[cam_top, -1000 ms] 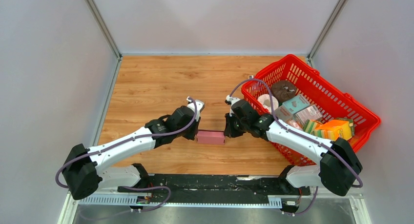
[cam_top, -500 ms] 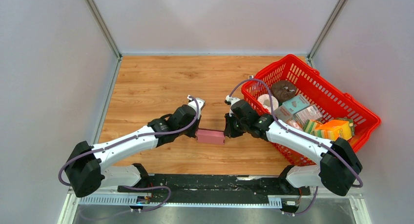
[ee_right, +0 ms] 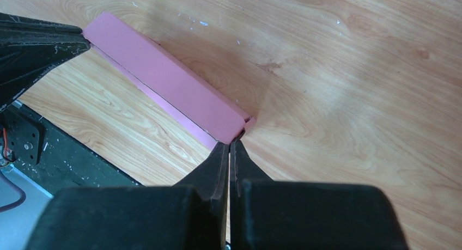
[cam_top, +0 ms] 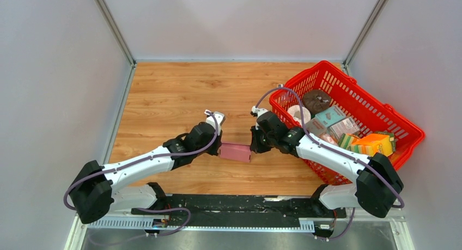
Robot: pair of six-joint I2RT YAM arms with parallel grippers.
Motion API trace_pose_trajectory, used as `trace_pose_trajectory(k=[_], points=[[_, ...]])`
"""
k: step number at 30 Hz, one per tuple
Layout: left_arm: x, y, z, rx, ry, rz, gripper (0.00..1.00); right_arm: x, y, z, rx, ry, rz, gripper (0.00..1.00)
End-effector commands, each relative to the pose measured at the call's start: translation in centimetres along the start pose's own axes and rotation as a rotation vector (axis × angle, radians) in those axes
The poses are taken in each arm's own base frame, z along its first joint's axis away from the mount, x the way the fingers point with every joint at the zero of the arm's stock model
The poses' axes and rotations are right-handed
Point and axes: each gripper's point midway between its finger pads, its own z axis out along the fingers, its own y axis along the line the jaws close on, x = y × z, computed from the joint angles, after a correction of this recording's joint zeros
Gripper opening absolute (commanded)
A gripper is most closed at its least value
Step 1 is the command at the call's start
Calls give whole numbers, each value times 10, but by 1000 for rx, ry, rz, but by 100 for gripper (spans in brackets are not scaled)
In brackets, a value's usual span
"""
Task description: Fold the paper box
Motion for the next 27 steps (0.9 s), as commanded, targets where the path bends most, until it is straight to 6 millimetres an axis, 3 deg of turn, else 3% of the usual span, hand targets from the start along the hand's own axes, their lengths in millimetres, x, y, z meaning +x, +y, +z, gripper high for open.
trace_pose_trajectory(k=[1,3,5,8,13,16,19,27], points=[[32,-9,-2,67,82,-38,0,11,8,2,-18,47,-39,0],[33,-11,-4,81,76,-45,0,11,9,2,-19,48,-44,0],[34,-10,-5,82,73,-47,0,13,8,1,-12,57,-44,15],[34,-9,-4,74,78,-45,0,14,9,-6,-6,74,-33,21],[37,-9,-4,79,77,-52,0,4,17,-26,-26,44,14,46],[37,-9,-6,81,76,-52,0,-8,24,-35,-44,10,45,53],[39,-8,-7,81,71,-58,0,-19,21,-34,-10,-21,63,56],[42,-8,-10,86,67,-62,0,-32,11,-20,69,-43,66,50]])
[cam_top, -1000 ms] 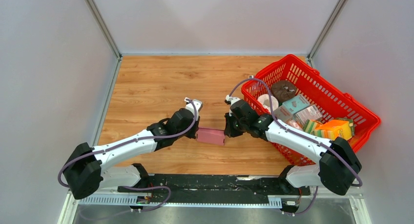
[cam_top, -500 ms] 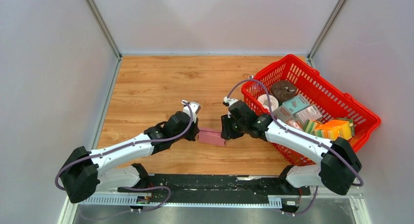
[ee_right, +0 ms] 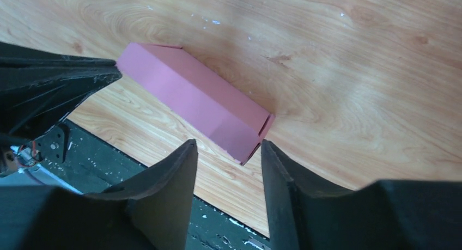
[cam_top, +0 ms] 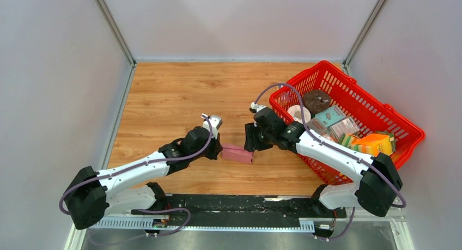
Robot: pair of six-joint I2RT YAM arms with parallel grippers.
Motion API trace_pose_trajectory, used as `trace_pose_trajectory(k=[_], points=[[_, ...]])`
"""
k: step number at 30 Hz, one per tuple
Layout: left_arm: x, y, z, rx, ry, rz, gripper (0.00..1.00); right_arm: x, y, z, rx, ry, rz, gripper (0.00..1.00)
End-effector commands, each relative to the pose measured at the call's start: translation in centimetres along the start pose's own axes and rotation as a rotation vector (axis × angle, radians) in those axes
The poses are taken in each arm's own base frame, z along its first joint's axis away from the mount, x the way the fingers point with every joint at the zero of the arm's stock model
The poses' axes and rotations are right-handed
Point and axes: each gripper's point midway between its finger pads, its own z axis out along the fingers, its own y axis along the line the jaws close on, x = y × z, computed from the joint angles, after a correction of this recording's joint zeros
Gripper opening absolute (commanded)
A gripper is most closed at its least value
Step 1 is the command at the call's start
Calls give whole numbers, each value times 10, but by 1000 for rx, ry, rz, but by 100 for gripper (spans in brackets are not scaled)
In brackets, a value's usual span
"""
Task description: Fold the paper box
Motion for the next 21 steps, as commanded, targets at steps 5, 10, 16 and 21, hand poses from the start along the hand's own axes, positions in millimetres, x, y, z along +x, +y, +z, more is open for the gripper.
trace_pose_trajectory(k=[5,10,16,21], points=[[33,6,-3,-9,95,2,0,-6,-13,12,67,-41,14,35],[34,5,-3,-4,98,-3,0,18,-20,24,55,-3,21,24],[33,3,-8,0,106,-18,1,38,-26,28,45,2,22,25],[14,-13,-25,57,112,-56,32,27,-27,26,53,-40,-19,29]])
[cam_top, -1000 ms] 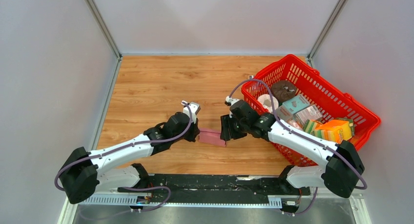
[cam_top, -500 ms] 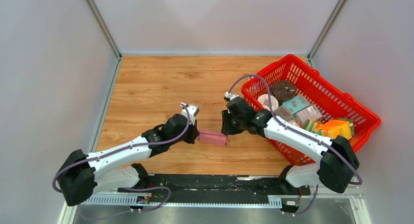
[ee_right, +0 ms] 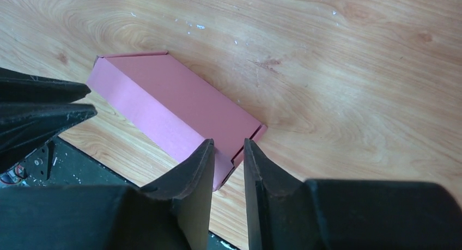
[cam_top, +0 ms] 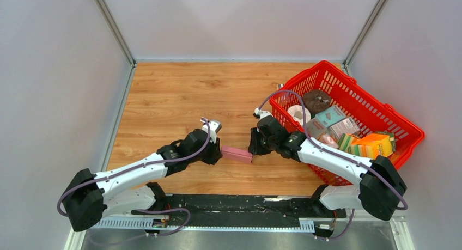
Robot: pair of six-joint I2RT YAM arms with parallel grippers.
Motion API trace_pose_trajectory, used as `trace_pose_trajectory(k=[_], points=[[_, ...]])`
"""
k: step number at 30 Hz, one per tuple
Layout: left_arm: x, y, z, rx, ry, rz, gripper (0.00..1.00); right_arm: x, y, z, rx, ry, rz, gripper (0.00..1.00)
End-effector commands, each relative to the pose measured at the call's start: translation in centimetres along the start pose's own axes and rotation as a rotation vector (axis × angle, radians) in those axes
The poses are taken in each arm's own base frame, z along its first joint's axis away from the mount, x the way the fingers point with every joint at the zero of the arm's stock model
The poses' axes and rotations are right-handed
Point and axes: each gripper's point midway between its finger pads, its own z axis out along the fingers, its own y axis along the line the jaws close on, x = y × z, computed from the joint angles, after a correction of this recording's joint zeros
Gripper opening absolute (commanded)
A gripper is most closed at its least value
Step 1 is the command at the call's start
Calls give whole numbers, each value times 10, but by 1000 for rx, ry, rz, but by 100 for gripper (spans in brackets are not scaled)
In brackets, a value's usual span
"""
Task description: Fold the paper box
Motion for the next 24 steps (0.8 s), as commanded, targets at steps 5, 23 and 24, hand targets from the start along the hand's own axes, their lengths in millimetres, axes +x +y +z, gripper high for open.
trace_pose_trajectory(k=[5,23,24], points=[[-23,-22,-35,116,75,-132,57,9,-12,8,53,29,-73,31],[-13,5,13,137,141,-271,24,5,-3,-6,18,35,-95,41],[-9,6,13,130,150,-271,20,4,-3,-8,18,36,-97,43]])
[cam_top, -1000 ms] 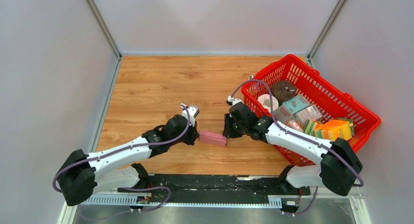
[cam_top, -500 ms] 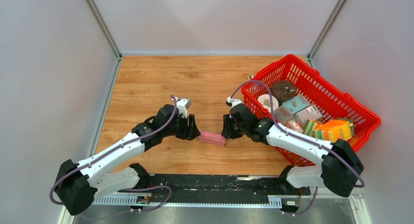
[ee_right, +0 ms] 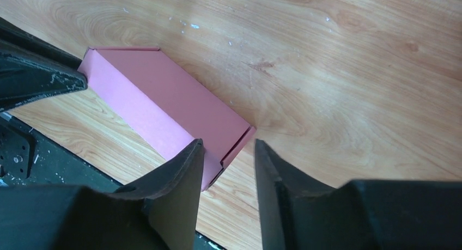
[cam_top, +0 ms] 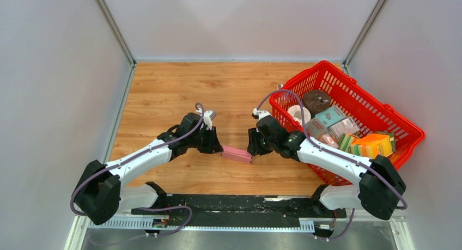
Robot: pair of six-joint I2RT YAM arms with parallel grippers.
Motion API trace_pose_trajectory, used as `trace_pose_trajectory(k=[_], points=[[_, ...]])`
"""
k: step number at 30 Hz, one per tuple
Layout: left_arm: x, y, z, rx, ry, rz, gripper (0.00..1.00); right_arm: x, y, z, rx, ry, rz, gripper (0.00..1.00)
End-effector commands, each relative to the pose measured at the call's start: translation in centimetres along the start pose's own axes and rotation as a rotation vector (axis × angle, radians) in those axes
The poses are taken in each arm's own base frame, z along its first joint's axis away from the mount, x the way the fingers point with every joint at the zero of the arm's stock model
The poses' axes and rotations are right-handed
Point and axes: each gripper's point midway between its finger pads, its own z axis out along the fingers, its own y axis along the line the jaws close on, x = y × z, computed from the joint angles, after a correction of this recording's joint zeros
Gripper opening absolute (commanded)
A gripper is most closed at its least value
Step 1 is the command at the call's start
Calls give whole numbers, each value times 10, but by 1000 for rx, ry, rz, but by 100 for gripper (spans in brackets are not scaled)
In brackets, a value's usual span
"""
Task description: Fold the paper box
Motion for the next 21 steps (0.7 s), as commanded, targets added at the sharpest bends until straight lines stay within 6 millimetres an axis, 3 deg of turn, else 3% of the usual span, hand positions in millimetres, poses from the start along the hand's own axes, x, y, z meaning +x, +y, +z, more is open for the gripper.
trace_pose_trajectory(k=[1,2,5,10,14,21], points=[[2,5,6,2,-9,8,18,0,1,-15,0,25,-31,45],[4,7,6,-6,-4,10,17,0,1,-18,1,24,-37,52],[8,15,8,-36,11,17,11,-5,8,-29,-48,23,-29,55],[11,18,9,-48,19,15,6,-4,13,-31,-84,26,-22,46],[11,18,9,-43,20,19,5,4,10,-21,-85,39,-17,41],[15,24,10,-70,29,25,3,36,-17,4,9,113,-18,27]])
